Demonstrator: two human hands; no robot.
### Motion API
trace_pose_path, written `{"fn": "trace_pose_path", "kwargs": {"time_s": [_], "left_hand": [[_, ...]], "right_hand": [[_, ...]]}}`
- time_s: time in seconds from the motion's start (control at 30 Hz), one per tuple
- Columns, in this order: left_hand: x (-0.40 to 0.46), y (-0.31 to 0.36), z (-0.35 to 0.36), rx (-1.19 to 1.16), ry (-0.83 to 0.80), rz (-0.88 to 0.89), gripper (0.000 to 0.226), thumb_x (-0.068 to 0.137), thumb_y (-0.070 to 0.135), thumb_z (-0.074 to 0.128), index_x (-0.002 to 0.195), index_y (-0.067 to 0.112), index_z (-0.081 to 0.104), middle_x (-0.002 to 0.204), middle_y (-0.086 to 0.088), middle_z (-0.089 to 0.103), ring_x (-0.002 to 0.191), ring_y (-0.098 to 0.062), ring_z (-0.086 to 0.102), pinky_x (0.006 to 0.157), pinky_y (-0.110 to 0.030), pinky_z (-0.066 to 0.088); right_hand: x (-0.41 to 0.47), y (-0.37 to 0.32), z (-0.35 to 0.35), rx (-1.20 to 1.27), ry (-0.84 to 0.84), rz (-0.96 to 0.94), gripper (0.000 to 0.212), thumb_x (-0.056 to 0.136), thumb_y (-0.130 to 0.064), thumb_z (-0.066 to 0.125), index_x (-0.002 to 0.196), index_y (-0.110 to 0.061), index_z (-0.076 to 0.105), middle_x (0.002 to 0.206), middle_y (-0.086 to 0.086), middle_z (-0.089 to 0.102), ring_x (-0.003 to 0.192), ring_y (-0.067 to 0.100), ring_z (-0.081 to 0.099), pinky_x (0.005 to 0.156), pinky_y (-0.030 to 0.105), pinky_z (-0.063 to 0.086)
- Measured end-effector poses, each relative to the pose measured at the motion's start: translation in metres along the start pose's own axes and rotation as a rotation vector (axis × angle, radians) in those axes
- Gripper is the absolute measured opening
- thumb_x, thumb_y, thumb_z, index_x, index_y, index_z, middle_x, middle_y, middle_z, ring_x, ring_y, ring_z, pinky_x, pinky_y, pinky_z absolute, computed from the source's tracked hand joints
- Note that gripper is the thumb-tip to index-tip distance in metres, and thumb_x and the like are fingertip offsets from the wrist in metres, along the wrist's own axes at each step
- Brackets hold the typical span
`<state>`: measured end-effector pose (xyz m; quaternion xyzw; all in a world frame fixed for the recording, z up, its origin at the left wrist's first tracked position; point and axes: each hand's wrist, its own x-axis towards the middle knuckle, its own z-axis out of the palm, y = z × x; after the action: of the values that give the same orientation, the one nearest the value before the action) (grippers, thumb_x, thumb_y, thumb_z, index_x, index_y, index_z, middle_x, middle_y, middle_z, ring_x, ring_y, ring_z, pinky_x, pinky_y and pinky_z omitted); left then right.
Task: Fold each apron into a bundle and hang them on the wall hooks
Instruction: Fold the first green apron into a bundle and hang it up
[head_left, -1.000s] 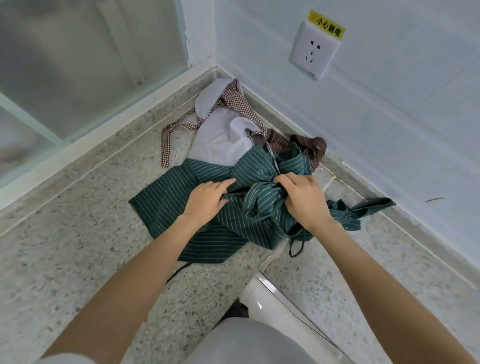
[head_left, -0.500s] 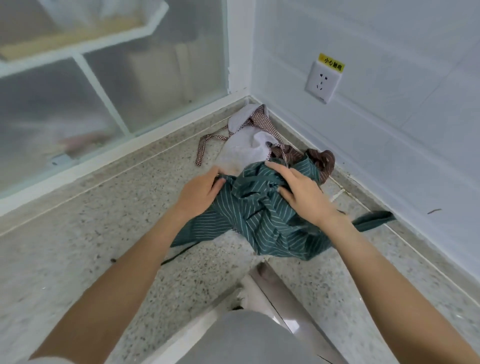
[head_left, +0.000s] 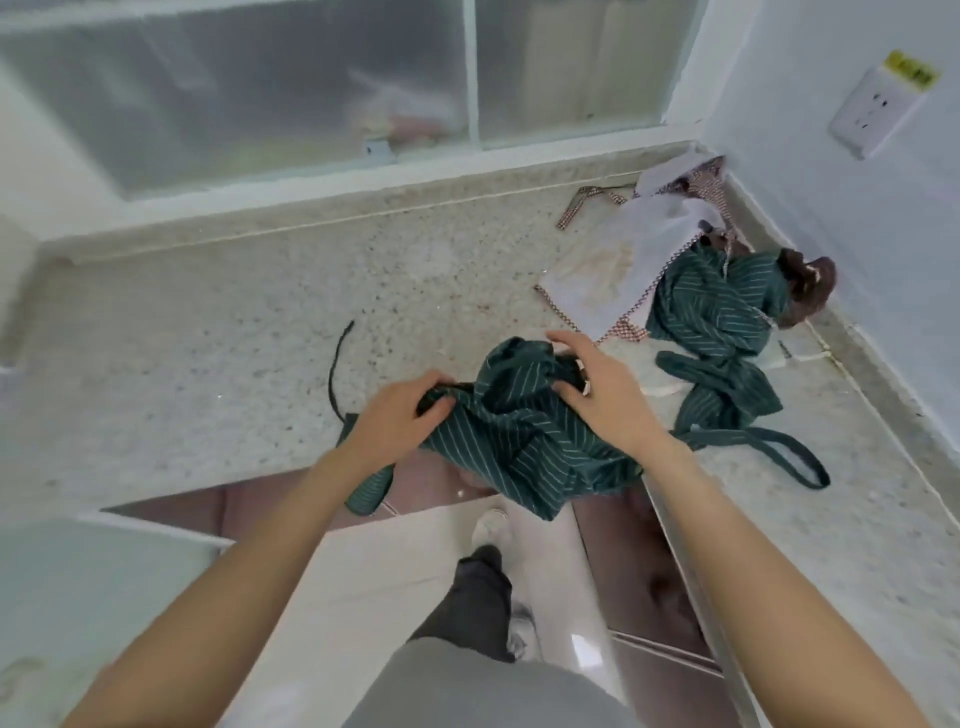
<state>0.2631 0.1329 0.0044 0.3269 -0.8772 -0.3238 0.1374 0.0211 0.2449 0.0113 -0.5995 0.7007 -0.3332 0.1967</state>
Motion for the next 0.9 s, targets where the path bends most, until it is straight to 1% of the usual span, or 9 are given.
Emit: {"fn": "trace_pose_path", "kwargs": {"time_s": [0.13, 0.2, 0.33, 0.4, 0.47, 0.57, 0.7, 0.83, 0.9], "left_hand": [[-0.051, -0.004, -0.016, -0.118, -0.068, -0.095, 0.046, 0.078, 0.066, 0.046, 0.1, 0.028, 0.056, 0.086, 0.003, 0.067, 0.078, -0.014, 0.063, 0.071, -0.035, 0.048], [-0.076, -0.003, -0.029, -0.24, -0.08, -0.15, 0.049, 0.076, 0.075, 0.046, 0.099, 0.031, 0.054, 0.088, 0.003, 0.065, 0.08, -0.015, 0.061, 0.075, -0.036, 0.046], [-0.092, -0.005, -0.047, -0.305, 0.213, -0.239, 0.05, 0.078, 0.072, 0.045, 0.113, 0.035, 0.046, 0.103, 0.006, 0.059, 0.088, -0.016, 0.057, 0.082, -0.043, 0.047], [-0.088, -0.008, -0.059, -0.366, 0.315, -0.196, 0.066, 0.08, 0.055, 0.061, 0.135, 0.035, 0.031, 0.133, 0.009, 0.043, 0.111, -0.008, 0.05, 0.089, -0.033, 0.049], [-0.081, -0.011, -0.072, -0.353, 0.268, -0.097, 0.079, 0.082, 0.043, 0.066, 0.145, 0.037, 0.017, 0.149, 0.014, 0.021, 0.13, -0.003, 0.034, 0.098, -0.028, 0.041], [-0.068, -0.007, -0.087, -0.28, 0.201, 0.072, 0.072, 0.084, 0.042, 0.062, 0.144, 0.033, 0.024, 0.153, 0.012, 0.018, 0.138, -0.008, 0.025, 0.106, -0.033, 0.034], [-0.055, -0.009, -0.098, -0.273, 0.255, 0.2, 0.039, 0.092, 0.035, 0.054, 0.124, 0.012, 0.054, 0.129, 0.005, 0.053, 0.119, -0.01, 0.051, 0.099, -0.028, 0.043], [-0.049, -0.019, -0.106, -0.275, 0.359, -0.047, 0.007, 0.095, 0.021, 0.051, 0.098, 0.017, 0.056, 0.09, 0.013, 0.062, 0.081, 0.007, 0.059, 0.073, -0.014, 0.044], [-0.044, -0.025, -0.109, -0.198, 0.356, -0.118, 0.009, 0.095, 0.027, 0.05, 0.094, 0.019, 0.052, 0.081, 0.006, 0.062, 0.071, -0.001, 0.059, 0.063, -0.022, 0.045]], "right_hand": [[0.005, -0.034, 0.024, 0.032, -0.01, -0.024, 0.035, 0.089, -0.012, 0.06, 0.124, -0.014, 0.053, 0.12, 0.003, 0.06, 0.103, 0.019, 0.057, 0.088, 0.029, 0.046], [0.006, -0.057, 0.034, 0.107, -0.042, -0.061, 0.027, 0.09, -0.008, 0.058, 0.116, -0.012, 0.059, 0.113, 0.002, 0.063, 0.097, 0.017, 0.059, 0.086, 0.024, 0.048], [0.013, -0.095, 0.034, 0.319, -0.105, -0.059, 0.026, 0.091, 0.001, 0.051, 0.11, -0.014, 0.062, 0.099, -0.012, 0.065, 0.086, -0.005, 0.058, 0.079, 0.006, 0.044], [0.016, -0.112, 0.031, 0.407, -0.155, -0.071, 0.028, 0.092, 0.006, 0.048, 0.109, -0.012, 0.061, 0.076, -0.025, 0.063, 0.068, -0.016, 0.055, 0.066, 0.002, 0.039], [0.019, -0.126, 0.031, 0.452, -0.219, -0.101, 0.029, 0.092, 0.009, 0.046, 0.105, -0.015, 0.057, 0.057, -0.03, 0.058, 0.057, -0.018, 0.052, 0.059, 0.001, 0.037], [0.025, -0.143, 0.037, 0.519, -0.297, -0.104, 0.026, 0.091, 0.009, 0.047, 0.104, -0.012, 0.058, 0.065, -0.024, 0.064, 0.063, -0.015, 0.057, 0.061, 0.001, 0.04], [0.037, -0.153, 0.045, 0.472, -0.361, -0.093, 0.019, 0.092, 0.004, 0.049, 0.11, -0.004, 0.052, 0.078, -0.002, 0.063, 0.061, -0.002, 0.059, 0.058, 0.013, 0.044], [0.059, -0.134, 0.048, 0.256, -0.196, -0.057, 0.012, 0.095, -0.012, 0.051, 0.106, -0.015, 0.055, 0.09, 0.0, 0.067, 0.077, 0.007, 0.063, 0.071, 0.029, 0.047], [0.065, -0.133, 0.044, 0.348, -0.164, -0.01, 0.014, 0.098, -0.02, 0.048, 0.109, -0.02, 0.055, 0.103, -0.005, 0.066, 0.097, 0.006, 0.061, 0.091, 0.029, 0.047]]}}
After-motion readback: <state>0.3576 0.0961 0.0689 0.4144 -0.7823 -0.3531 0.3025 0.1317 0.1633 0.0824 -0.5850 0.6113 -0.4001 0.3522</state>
